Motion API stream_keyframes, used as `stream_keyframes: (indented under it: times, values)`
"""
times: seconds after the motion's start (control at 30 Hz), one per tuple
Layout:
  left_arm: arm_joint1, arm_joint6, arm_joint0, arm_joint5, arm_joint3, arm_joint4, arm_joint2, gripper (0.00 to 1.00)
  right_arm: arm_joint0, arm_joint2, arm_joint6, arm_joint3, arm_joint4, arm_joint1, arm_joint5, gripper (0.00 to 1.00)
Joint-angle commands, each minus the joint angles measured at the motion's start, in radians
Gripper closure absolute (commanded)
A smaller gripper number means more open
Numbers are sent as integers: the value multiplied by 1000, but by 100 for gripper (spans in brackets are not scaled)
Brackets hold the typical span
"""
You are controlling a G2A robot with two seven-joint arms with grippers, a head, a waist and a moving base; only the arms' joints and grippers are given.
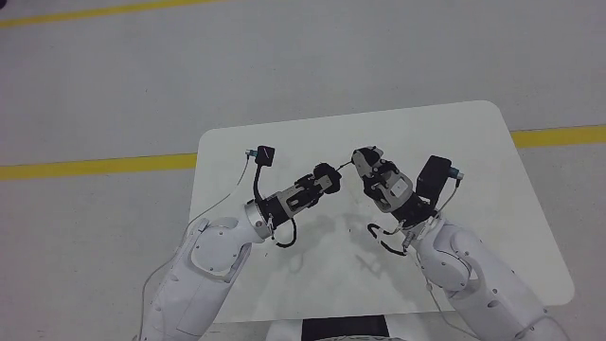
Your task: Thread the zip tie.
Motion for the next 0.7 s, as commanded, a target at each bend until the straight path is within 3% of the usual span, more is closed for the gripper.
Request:
stream_keyframes:
  times: [0.0,0.67]
  values:
    - [0,0,0,0,0,0,0,100,3,-3,3,3,4,1,0,100]
    - [1,23,-12,8,1,-2,20,100,21,-23,6,16,27,9,0,100]
